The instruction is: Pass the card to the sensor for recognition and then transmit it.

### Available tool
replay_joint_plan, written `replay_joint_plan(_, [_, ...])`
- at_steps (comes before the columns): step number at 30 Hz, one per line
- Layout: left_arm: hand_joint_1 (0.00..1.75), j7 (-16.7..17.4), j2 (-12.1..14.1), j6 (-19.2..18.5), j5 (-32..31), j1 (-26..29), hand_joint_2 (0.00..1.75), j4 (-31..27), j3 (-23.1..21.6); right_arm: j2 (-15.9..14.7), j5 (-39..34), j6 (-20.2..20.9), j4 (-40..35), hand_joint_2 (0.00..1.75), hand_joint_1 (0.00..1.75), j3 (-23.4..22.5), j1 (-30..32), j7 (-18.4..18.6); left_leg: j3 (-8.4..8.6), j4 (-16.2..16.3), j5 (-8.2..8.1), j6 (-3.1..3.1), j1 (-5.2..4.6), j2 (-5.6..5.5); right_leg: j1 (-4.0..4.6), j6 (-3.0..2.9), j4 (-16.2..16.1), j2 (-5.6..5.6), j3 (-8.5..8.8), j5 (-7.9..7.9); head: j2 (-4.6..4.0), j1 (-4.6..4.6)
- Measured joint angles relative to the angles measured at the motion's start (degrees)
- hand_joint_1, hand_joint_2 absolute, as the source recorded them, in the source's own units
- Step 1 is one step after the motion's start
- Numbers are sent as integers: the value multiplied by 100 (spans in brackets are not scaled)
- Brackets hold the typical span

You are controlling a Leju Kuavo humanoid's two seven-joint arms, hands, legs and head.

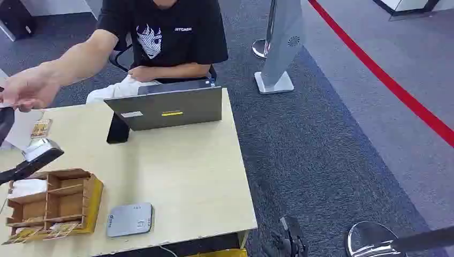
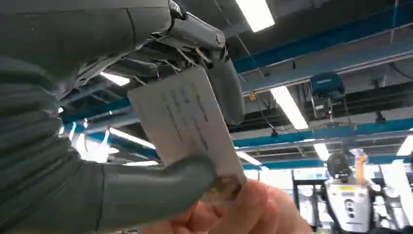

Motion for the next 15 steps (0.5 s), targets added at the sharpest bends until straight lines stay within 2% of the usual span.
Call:
replay_joint_plan(9, [175,766,636,11,-924,-512,175,269,-299,-330,-382,-502,105,175,0,677,-154,4,0,0,0,0,0,3,0,-1,1,2,0,0,2,-4])
replay_joint_plan(12, [175,822,697,342,-924,-479,175,306,-297,-387,-448,-594,109,175,0,771,-153,4,-6,-1,0,0,1,0,0,-1,1,0,2,0,0,0])
replay_joint_plan(15, [175,664,679,923,-859,115,175,152,-102,-424,-470,-697,103,175,0,832,-115,-46,3,-4,-5,-1,-9,25,-5,0,2,23,-2,-1,0,-15])
